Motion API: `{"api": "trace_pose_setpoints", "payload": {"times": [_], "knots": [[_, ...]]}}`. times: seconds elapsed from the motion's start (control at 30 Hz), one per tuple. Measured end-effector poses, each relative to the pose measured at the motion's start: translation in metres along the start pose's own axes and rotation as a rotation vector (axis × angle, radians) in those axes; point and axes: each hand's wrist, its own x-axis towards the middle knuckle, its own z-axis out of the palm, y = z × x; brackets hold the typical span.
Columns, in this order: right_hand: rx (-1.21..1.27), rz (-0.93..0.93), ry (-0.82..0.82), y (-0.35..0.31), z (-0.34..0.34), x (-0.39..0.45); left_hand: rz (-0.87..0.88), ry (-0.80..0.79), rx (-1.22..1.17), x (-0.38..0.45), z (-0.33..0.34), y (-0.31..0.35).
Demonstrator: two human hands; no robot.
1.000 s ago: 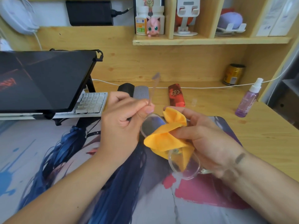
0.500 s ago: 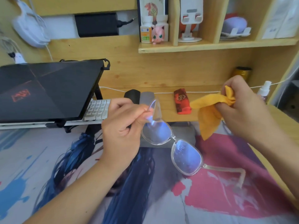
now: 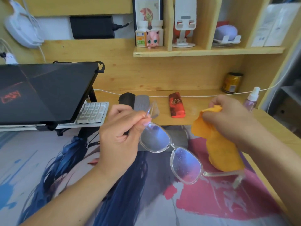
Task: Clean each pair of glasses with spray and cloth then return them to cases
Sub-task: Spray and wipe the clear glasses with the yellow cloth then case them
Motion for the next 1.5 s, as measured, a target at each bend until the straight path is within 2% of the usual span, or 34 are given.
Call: {"api": "trace_pose_setpoints", "payload": {"times": [0.1, 0.23, 0.33, 0.4, 0.5, 0.57, 0.63, 0.7, 0.83, 1.03, 1.13, 1.2, 1.33, 1.5], "knots": [[-0.062, -0.015, 0.019, 0.001, 0.006, -0.002, 0.004, -0.008, -0.001, 0.002, 0.0, 0.0], [0.27, 0.13, 0.109, -0.002, 0.005, 0.005, 0.011, -0.025, 0.031, 0.002, -0.001, 0.002], [0.322, 0.102, 0.173, -0.003, 0.007, 0.006, 0.027, -0.035, 0.088, 0.002, 0.0, 0.003], [0.305, 0.01, 0.059, -0.003, 0.014, -0.002, 0.037, -0.028, 0.111, 0.002, 0.001, 0.004], [0.263, -0.094, -0.301, -0.005, 0.025, -0.018, 0.035, -0.006, 0.117, 0.002, 0.0, 0.004], [0.39, -0.082, -0.533, -0.003, 0.032, -0.024, 0.047, -0.01, 0.146, 0.002, -0.003, 0.001], [0.527, -0.047, -0.613, 0.001, 0.033, -0.026, 0.072, -0.022, 0.172, 0.003, -0.005, -0.002], [0.576, -0.112, -0.696, 0.002, 0.027, -0.026, 0.09, -0.015, 0.192, 0.004, -0.007, -0.004], [0.667, -0.123, -0.726, 0.005, 0.016, -0.02, 0.131, 0.01, 0.24, 0.007, -0.01, -0.004], [0.541, -0.133, -0.679, -0.001, 0.04, -0.029, 0.287, -0.012, 0.31, 0.006, -0.004, 0.009], [0.512, -0.094, -0.78, -0.003, 0.042, -0.032, 0.313, 0.0, 0.322, 0.006, -0.003, 0.013], [0.52, -0.083, -0.842, -0.003, 0.044, -0.034, 0.299, 0.006, 0.315, 0.005, -0.002, 0.014], [0.538, -0.087, -0.842, -0.002, 0.048, -0.035, 0.253, -0.032, 0.266, 0.005, 0.001, 0.015], [0.707, 0.024, -1.081, 0.003, 0.035, -0.031, 0.103, -0.072, 0.092, 0.005, -0.002, 0.012]]}}
